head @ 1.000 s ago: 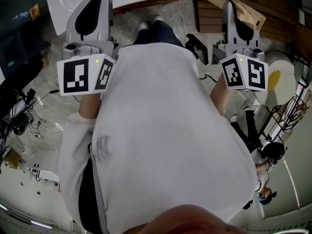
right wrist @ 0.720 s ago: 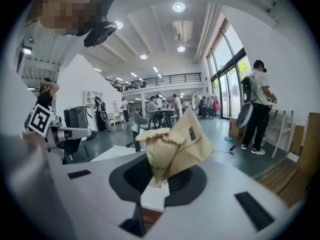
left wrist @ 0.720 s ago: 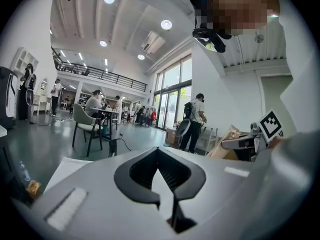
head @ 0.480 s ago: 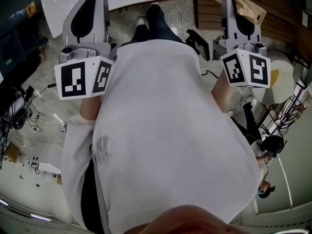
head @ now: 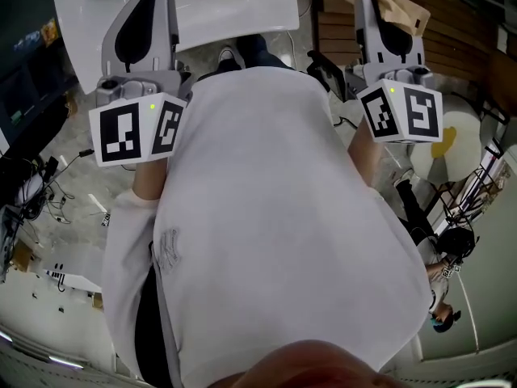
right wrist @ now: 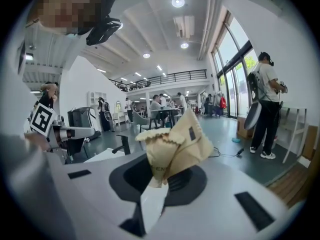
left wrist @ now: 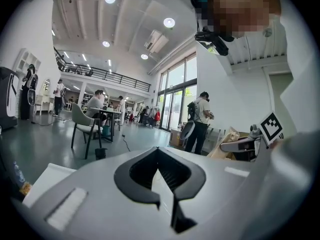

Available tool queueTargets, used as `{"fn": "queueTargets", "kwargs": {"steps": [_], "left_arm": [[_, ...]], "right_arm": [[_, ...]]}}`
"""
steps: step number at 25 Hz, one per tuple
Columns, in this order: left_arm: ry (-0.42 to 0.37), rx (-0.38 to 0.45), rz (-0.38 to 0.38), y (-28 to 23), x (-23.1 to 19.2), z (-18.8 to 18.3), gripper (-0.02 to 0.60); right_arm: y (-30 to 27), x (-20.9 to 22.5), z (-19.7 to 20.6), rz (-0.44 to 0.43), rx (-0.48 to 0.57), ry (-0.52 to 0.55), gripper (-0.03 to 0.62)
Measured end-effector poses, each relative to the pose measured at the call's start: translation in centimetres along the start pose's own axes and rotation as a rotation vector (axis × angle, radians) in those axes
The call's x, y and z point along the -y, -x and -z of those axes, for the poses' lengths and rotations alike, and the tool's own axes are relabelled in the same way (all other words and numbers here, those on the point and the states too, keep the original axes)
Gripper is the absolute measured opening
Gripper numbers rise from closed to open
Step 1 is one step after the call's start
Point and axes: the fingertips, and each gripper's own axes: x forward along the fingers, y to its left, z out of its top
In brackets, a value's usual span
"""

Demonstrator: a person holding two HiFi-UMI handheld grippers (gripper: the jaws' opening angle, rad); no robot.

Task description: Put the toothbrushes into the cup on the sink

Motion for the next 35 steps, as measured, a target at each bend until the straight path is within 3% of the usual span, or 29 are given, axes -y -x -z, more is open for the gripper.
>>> {"fn": "queueTargets", "kwargs": {"steps": [8, 19, 28, 35], "left_arm": [[-0.01, 0.009, -0.057, -3.2, -0.5, -0.4, 0.0], [-0.032, -0.031, -0.09, -3.5, -2.2, -0.1, 0.0], [-0.073, 0.025, -0.077, -3.1, -5.0, -3.3, 0.0], [-0.066, 0.039, -0.053, -3.9, -5.3, -3.8, 0.0]], "right_arm": [[-3.1, 3.0, -0.7, -0.036, 0.009, -0.001, 0.049], [-6.4, 2.0, -1.6, -0.107, 0.007, -0.004, 0.049], [-5.7, 1.8, -4.3, -0.04, 0.069, -0.013, 0.049], [-5.0, 2.3, -5.3, 0.012, 0.083, 0.002, 0.049]]}}
